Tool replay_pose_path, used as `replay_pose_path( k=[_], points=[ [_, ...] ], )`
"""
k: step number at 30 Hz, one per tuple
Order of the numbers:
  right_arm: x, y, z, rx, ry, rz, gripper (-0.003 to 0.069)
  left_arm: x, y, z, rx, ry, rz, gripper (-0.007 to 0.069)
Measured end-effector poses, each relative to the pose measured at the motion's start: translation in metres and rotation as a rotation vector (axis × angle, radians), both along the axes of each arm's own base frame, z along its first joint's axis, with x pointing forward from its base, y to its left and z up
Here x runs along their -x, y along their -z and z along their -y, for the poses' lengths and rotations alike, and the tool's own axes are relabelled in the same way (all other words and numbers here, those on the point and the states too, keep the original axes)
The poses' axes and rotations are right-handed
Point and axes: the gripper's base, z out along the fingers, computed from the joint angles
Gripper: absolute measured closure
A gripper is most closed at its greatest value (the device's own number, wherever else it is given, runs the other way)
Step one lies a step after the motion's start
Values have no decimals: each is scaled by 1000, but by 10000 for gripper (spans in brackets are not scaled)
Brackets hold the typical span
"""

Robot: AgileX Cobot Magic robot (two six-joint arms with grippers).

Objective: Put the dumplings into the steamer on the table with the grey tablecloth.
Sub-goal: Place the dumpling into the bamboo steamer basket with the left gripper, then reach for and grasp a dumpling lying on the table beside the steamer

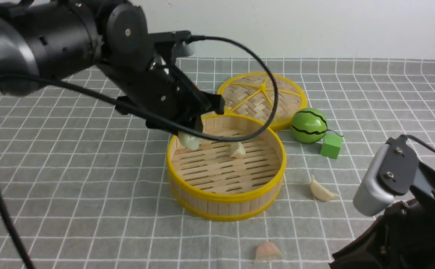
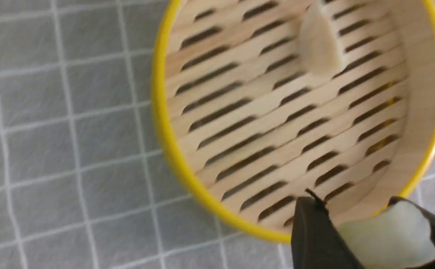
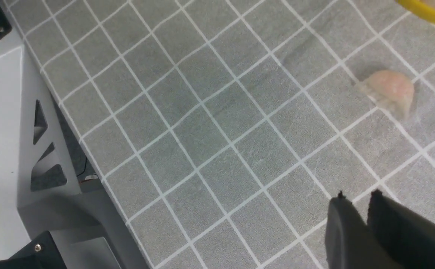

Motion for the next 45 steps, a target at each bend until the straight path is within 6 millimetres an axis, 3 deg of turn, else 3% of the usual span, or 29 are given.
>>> replay_pose_path(
  k=[2,4,8,12,19,24,28,30,31,32,34,35,37,39,41,45],
  points=[
    [0,0,0,1,-3,1,562,-9,2,6,-2,7,-4,397],
    [1,0,0,3,-8,-3,562,-32,16,18,-28,17,-32,397],
    [3,1,0,12,-29,-27,562,-68,55,34,-113,23,-88,397],
    [5,3,1,34,-48,-40,562,-88,89,42,-160,0,-130,397],
    [5,3,3,50,-48,-29,562,-96,112,44,-186,-11,-151,385],
    [2,3,2,45,-34,-9,559,-96,108,42,-202,-16,-138,237],
    [1,2,3,49,-31,2,554,-90,85,39,-196,-17,-122,142],
    [-3,-3,2,67,-41,16,553,-78,44,32,-174,-8,-67,116],
    [-4,-3,2,69,-42,19,553,-77,40,31,-173,-7,-62,116],
    [-7,-6,2,80,-44,27,553,-70,21,27,-167,3,-38,116],
    [-19,-17,-1,119,-51,36,556,-43,-35,12,-152,28,34,159],
    [-19,-17,-1,119,-51,36,556,-43,-35,12,-152,28,34,159],
    [-32,-26,-6,134,-57,40,573,-16,-85,-2,-111,35,125,234],
    [-43,-33,-13,139,-77,55,596,8,-118,-15,-72,36,192,321],
    [-49,-37,-22,149,-116,76,621,30,-140,-27,-49,36,236,417],
    [-56,-37,-42,187,-203,101,664,77,-165,-52,-25,35,280,573]
  ],
)
